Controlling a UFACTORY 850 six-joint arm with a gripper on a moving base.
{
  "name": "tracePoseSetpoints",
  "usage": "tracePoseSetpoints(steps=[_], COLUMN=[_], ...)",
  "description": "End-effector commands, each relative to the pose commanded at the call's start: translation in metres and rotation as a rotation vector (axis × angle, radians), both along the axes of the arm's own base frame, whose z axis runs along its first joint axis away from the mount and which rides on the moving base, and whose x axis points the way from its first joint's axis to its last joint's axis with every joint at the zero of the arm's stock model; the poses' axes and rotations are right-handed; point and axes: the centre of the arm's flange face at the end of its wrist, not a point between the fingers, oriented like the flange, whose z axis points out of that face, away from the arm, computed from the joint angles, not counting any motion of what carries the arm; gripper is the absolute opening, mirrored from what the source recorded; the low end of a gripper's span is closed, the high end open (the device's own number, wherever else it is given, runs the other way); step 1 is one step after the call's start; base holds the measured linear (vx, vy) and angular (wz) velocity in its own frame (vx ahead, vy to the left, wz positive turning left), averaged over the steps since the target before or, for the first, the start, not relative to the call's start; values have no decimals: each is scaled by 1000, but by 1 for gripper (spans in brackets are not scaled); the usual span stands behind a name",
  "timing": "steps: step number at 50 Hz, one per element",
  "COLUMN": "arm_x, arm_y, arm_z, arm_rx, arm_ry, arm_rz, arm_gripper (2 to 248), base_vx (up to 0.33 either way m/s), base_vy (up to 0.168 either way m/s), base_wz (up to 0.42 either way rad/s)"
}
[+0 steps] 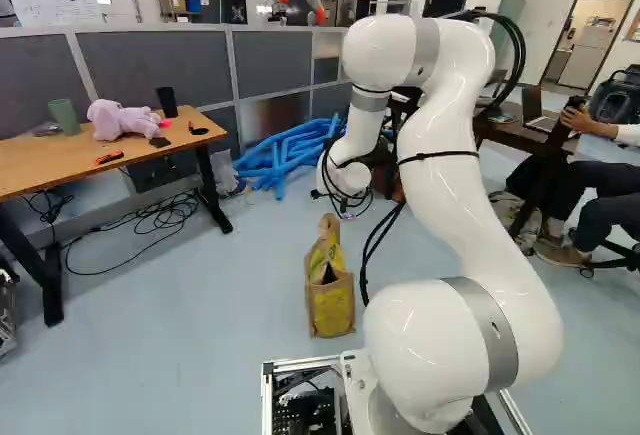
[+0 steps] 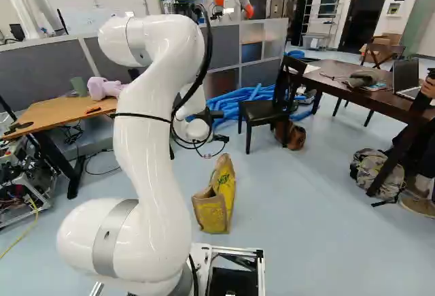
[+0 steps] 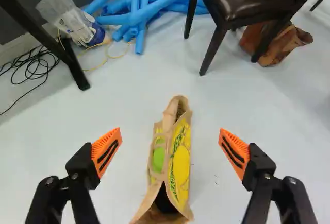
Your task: Pick up the bag on the ground and place it on the table
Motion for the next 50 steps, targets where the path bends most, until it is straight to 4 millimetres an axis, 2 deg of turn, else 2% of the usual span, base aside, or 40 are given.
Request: tracePoseSetpoints(steps=[50], arm_x=[49], arm_y=[-1], arm_z=[-85], arm_rx=[5], arm_ry=[166], arm_rz=[-22], arm_gripper=[247], base_vx=[0], base_vy=[0], base_wz=[0])
